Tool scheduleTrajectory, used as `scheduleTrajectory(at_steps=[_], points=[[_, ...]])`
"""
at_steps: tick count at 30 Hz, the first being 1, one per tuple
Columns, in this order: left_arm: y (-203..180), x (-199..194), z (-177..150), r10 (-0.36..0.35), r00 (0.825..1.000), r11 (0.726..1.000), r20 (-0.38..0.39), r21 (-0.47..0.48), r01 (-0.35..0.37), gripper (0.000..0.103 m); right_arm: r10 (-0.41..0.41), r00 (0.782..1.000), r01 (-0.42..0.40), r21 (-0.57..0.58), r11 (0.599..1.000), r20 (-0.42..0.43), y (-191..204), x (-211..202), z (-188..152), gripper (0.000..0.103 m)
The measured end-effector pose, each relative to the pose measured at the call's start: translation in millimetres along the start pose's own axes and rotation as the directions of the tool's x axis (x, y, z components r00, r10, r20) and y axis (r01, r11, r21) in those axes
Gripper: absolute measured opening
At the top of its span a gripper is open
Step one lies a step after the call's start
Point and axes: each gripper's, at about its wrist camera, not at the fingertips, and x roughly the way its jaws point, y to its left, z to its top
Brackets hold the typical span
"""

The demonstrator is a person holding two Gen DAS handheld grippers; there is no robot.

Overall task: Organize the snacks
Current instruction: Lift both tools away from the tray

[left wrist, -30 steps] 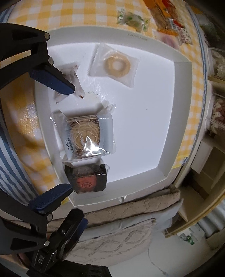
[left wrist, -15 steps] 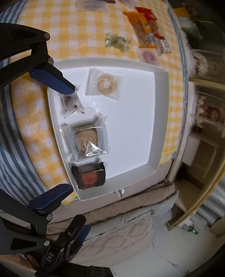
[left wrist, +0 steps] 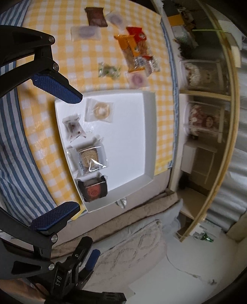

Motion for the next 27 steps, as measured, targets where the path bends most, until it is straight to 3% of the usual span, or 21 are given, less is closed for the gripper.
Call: scheduleTrajectory(at_steps=[10,15,21,27], points=[[30.1,-77.1,-2.6,0.042,0.996,0.998,0.079,0.044,-0.046,0.103,0.011,0.996,-0.010,-0.018,1.000,0.088,42.4,-37.2,10.2,0.103],[60.4,-117.8,-3.6,0.076,0.986,0.996,0.151,0.037,-0.083,0.103,0.031,0.989,-0.029,-0.017,0.999,0.144,67.6,-46.4,19.1,0.103],[108.0,-161.6,-9.8,0.140,0.968,0.990,0.209,-0.005,-0.142,0.103,0.068,0.985,-0.060,-0.057,0.997,0.156,108.1,-37.0,32.2,0.103],[155.7,-181.4,-17.9,0.200,0.954,0.979,0.224,-0.078,-0.187,0.103,0.120,0.983,-0.109,-0.084,0.991,0.142,159.8,-14.0,39.3,0.103]])
